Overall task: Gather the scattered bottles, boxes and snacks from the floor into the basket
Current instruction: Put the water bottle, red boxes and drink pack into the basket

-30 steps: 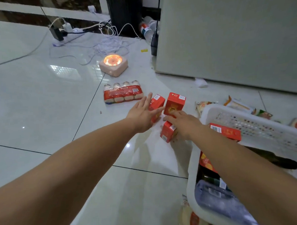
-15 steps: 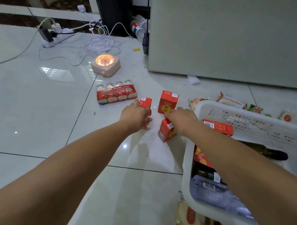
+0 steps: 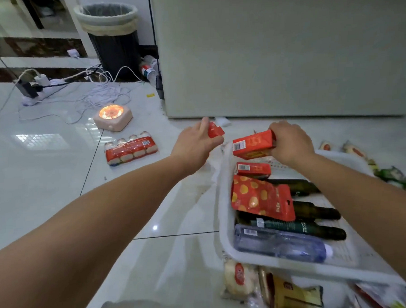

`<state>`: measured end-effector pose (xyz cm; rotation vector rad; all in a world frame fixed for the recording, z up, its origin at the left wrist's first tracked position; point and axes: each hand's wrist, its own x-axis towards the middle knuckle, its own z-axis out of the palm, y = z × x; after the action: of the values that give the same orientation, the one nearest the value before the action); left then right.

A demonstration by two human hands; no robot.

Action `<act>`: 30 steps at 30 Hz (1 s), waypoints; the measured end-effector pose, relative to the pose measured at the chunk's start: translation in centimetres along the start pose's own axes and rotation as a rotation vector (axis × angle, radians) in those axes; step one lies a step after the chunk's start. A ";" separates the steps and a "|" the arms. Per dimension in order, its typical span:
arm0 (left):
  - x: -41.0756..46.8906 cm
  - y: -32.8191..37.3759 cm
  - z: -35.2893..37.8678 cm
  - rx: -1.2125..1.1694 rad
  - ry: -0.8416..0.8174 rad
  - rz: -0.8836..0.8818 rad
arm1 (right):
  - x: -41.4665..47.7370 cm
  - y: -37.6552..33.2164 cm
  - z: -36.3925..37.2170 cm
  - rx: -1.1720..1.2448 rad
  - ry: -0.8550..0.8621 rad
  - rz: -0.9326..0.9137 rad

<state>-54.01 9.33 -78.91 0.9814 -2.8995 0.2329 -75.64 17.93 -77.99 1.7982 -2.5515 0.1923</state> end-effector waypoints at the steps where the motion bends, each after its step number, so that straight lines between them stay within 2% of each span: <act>1: 0.6 1.2 -0.5 0.007 0.014 0.058 | -1.0 1.7 -0.5 0.001 -0.008 0.057; 4: 2.1 5.4 -1.5 0.039 0.012 0.297 | -4.8 7.0 -1.6 -0.001 -0.094 0.233; 10: 2.1 12.8 0.2 0.037 -0.143 0.919 | -13.9 14.9 -0.7 -0.118 -0.349 0.461; 13: 1.2 15.7 1.7 0.126 -0.298 0.981 | -17.2 16.8 0.4 -0.131 -0.474 0.500; 17: 2.2 17.0 1.4 0.113 -0.447 0.871 | -19.2 18.0 2.7 -0.109 -0.600 0.497; 21: 3.2 15.8 1.5 -0.123 -0.579 0.691 | -17.8 18.1 2.1 -0.224 -0.593 0.495; 23: 3.5 14.7 1.3 -0.207 -0.501 0.558 | -15.6 16.9 1.1 -0.312 -0.498 0.428; 25: 4.1 12.8 0.9 -0.161 -0.306 0.430 | -12.7 14.6 0.3 -0.380 -0.388 0.311; 28: 4.7 8.3 0.4 -0.127 -0.067 0.166 | -7.8 10.1 -0.3 -0.333 -0.250 0.162; 30: 4.2 4.6 0.5 -0.138 0.014 -0.022 | -4.3 6.3 -0.4 -0.285 -0.186 0.078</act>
<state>-60.16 10.29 -79.49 0.9839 -2.8452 0.0371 -80.13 24.15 -78.53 1.6835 -2.6057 -0.3369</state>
